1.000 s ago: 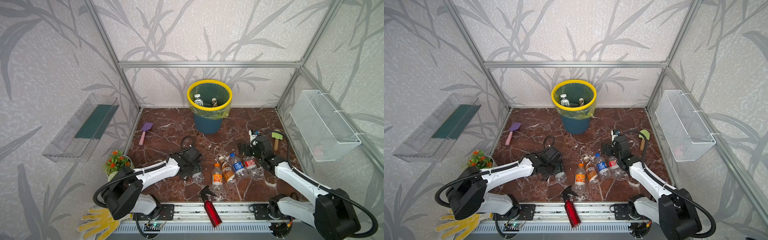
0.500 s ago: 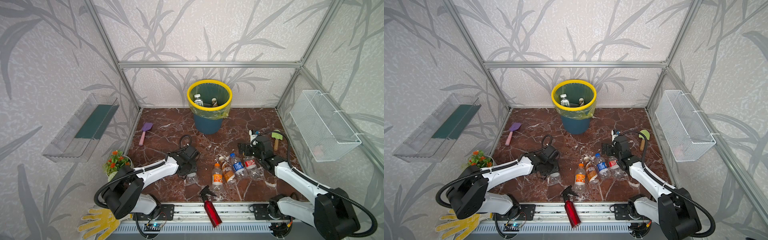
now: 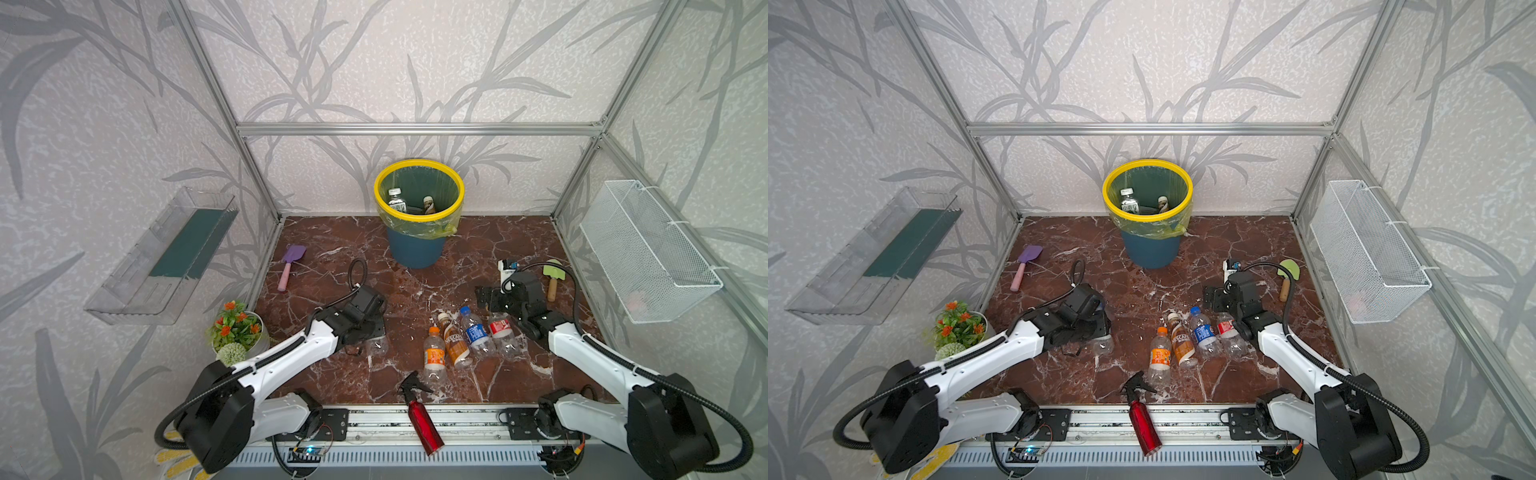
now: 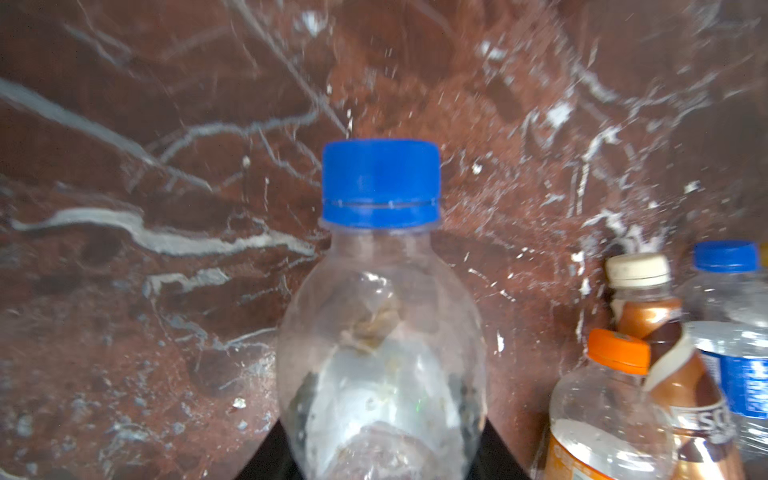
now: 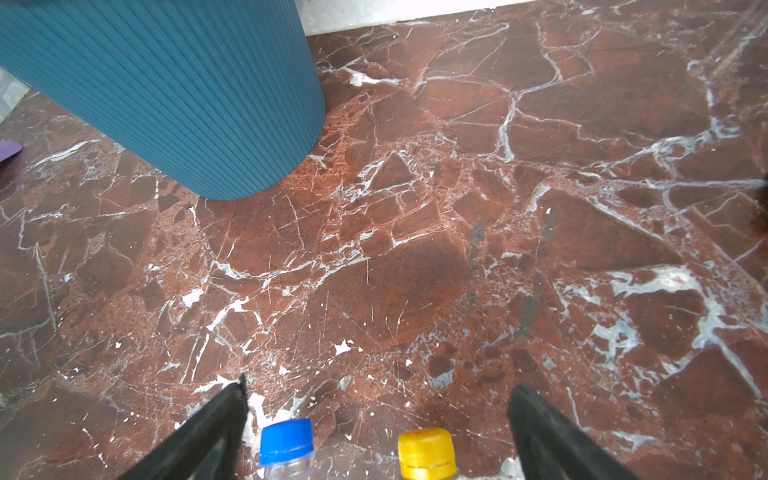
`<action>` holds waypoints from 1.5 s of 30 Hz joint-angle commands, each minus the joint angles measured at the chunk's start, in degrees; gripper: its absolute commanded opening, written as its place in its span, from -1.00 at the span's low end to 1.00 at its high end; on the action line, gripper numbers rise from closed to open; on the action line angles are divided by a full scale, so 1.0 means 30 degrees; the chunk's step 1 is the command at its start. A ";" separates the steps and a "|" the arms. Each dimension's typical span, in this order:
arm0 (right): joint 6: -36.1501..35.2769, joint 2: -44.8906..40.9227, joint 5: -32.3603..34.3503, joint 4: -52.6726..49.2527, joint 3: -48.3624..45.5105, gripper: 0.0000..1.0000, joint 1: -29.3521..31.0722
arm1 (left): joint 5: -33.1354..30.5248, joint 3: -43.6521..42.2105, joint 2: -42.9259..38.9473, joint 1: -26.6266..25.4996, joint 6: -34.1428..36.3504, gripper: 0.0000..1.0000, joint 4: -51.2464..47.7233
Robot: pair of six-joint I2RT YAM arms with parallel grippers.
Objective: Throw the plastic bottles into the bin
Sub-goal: 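Lift the blue-capped bottle over the bin and open the left gripper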
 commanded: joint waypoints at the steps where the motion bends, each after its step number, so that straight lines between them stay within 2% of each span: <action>1: 0.0243 -0.0150 -0.0334 -0.0035 0.0112 0.96 -0.0085 | -0.1471 0.0155 -0.2173 0.0500 0.1994 -0.09 -0.0146; 6: 0.0436 0.0011 -0.0747 0.0126 0.0261 0.95 -0.0089 | -0.3358 0.0587 -0.5713 0.0713 0.4221 -0.09 -0.0174; 13: 0.0408 -0.0025 -0.1067 -0.0253 0.0794 0.93 -0.0087 | -0.5458 0.1409 -0.9523 0.0718 0.8676 -0.09 0.1241; 18: 0.0493 -0.0289 -0.1003 -0.0445 0.0813 0.93 -0.0080 | -0.5191 0.1890 -1.0286 0.0721 1.1409 -0.09 0.3516; 21: 0.0626 -0.0295 -0.1210 -0.0582 0.0979 0.93 -0.0059 | -0.3949 0.2260 -1.0052 0.0717 1.2695 -0.08 0.6019; 25: 0.0598 -0.0716 -0.1019 -0.1022 0.1118 0.92 0.0043 | -0.1596 0.3858 -0.8100 0.0702 1.3205 -0.08 0.9911; 28: 0.0712 -0.1249 -0.0843 -0.0998 0.1050 0.92 0.0083 | -0.1200 0.7652 -0.4085 0.0775 1.4347 -0.07 1.1044; 30: 0.0887 -0.1506 -0.0813 -0.0973 0.1057 0.92 0.0131 | 0.0722 1.1352 0.0222 0.1671 1.4621 -0.02 1.1751; 31: 0.0946 -0.1630 -0.0831 -0.0972 0.1052 0.92 0.0160 | 0.2051 1.3182 0.2058 0.2337 1.3937 0.08 1.1809; 32: 0.1021 -0.1842 -0.0835 -0.1027 0.1058 0.92 0.0189 | 0.3776 1.5790 0.4394 0.3172 1.3062 0.32 1.1243; 33: 0.1029 -0.2108 -0.0763 -0.1138 0.1038 0.92 0.0229 | 0.4652 1.9147 0.6986 0.3695 1.2294 0.53 0.9622; 34: 0.1092 -0.2367 -0.0720 -0.1126 0.0880 0.92 0.0234 | 0.5143 2.2087 0.8726 0.3918 1.1996 0.84 0.7571; 35: 0.1207 -0.2701 -0.0607 -0.1112 0.0666 0.92 0.0255 | 0.5747 2.5096 1.0552 0.4020 1.2126 0.98 0.5612; 37: 0.1359 -0.3314 -0.0405 -0.1196 0.0181 0.92 0.0261 | 0.5991 2.9052 1.2627 0.4045 1.2548 0.98 0.2342; 39: 0.1388 -0.3866 -0.0203 -0.1422 -0.0242 0.92 0.0248 | 0.5810 2.9189 1.2434 0.4026 1.2777 0.98 0.1530; 45: 0.0732 -0.3709 -0.0633 -0.1967 -0.0057 0.93 0.0291 | 0.2619 2.1187 0.6390 0.4052 1.3956 0.98 0.3953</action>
